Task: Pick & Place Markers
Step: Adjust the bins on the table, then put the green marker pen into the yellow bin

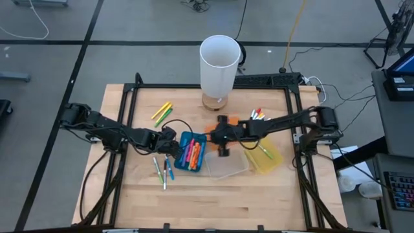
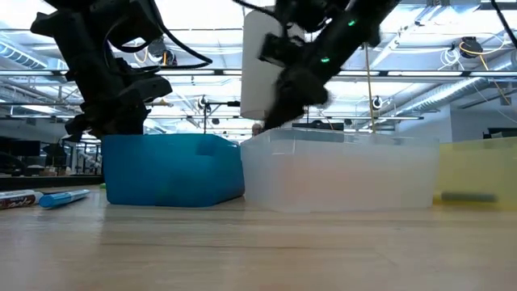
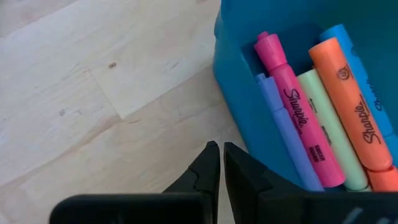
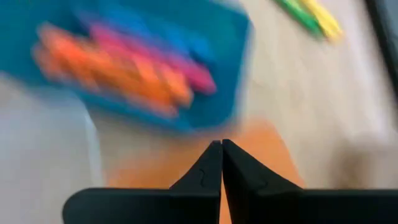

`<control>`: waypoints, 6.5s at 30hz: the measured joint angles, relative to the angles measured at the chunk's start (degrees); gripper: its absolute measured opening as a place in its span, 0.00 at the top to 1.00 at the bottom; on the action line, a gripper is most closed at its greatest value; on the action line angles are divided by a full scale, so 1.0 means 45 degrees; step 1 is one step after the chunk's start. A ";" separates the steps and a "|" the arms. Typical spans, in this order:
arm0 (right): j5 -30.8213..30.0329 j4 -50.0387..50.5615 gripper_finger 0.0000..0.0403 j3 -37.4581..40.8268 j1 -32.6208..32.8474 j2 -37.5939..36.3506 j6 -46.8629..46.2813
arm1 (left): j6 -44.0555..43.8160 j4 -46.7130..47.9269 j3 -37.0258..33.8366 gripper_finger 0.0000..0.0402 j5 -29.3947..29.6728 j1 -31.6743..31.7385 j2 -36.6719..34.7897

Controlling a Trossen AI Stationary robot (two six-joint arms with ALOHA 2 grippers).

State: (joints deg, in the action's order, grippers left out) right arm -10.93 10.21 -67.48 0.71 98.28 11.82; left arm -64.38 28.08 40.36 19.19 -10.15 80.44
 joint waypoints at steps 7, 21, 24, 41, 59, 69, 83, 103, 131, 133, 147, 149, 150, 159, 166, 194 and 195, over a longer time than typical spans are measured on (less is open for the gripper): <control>-0.2433 0.9316 1.00 -0.0197 0.0775 -0.2746 -0.3945 | -0.0003 -0.0002 0.0000 0.94 0.0535 -0.0005 0.0000; 0.1407 0.3981 1.00 0.5930 0.0025 -0.4987 -0.3732 | 0.0562 -0.0270 -0.0005 0.94 0.0976 0.0000 0.0000; 0.0169 0.3831 1.00 0.6183 -0.0311 -0.4823 -0.4747 | 0.0506 -0.0271 -0.0005 0.94 0.0879 0.0000 0.0000; -0.3987 0.6784 1.00 0.6203 -0.0792 -0.4785 -0.9377 | 0.0332 -0.0272 -0.0005 0.94 0.0732 -0.0005 0.0000; -0.5472 0.4235 1.00 0.6261 -0.2809 -0.4785 -0.8125 | 0.0287 -0.0282 -0.0005 0.94 0.0702 -0.0019 0.0000; -0.3124 0.3159 1.00 0.6261 -0.2949 -0.4785 -0.7421 | 0.0291 -0.0287 -0.0005 0.94 0.0634 -0.0019 0.0000; -0.0265 0.1551 1.00 0.6261 -0.1766 -0.4785 -0.7802 | 0.0345 -0.0290 -0.0005 0.94 0.0649 -0.0019 0.0000; -0.0524 0.8378 1.00 0.6256 -0.0329 -0.7996 -1.0007 | 0.0481 -0.0296 -0.0005 0.94 0.0754 -0.0019 0.0000; 0.2460 0.2804 1.00 0.6256 0.3282 -0.5950 -1.0683 | 0.0367 -0.0301 -0.0005 0.94 0.0751 -0.0021 0.0000; 0.2452 0.2442 1.00 0.6256 0.3203 -0.5950 -1.0393 | 0.0323 -0.0301 -0.0005 0.94 0.0751 -0.0019 0.0000; 0.1776 0.2988 1.00 0.6256 0.2782 -0.7030 -0.9280 | 0.1717 -0.0355 0.0015 0.94 0.0695 -0.0181 -0.0150; 0.1770 0.2925 1.00 0.6256 0.2782 -0.7616 -0.9042 | 0.2296 -0.0505 0.0029 0.96 0.1458 -0.0514 -0.0467; 0.1748 0.2924 1.00 0.6256 0.2782 -0.7925 -0.8914 | 0.2507 -0.0586 0.0035 0.98 0.1772 -0.0710 -0.0689; -0.1021 0.2248 1.00 0.6256 0.2777 -1.0130 -0.6546 | 0.2964 -0.0551 0.0061 0.99 0.3373 -0.3362 -0.3017; -0.2598 -0.0163 1.00 0.6559 0.2745 -1.0317 -0.3846 | 0.1742 -0.0472 0.0063 0.90 0.0582 -0.4741 -0.3453; -0.2615 -0.5268 0.67 0.7597 0.1583 -1.0346 0.1013 | -1.5528 0.3259 0.0063 0.55 -0.3069 -0.5575 0.0138; -0.2610 -0.5265 0.67 0.7597 0.1583 -1.0346 0.1063 | -1.5524 0.3255 0.0059 0.55 -0.3089 -0.5474 0.0307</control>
State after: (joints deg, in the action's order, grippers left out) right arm -22.68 -13.48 -33.30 7.84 51.72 16.60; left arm -134.24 42.72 40.62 5.29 -34.79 81.83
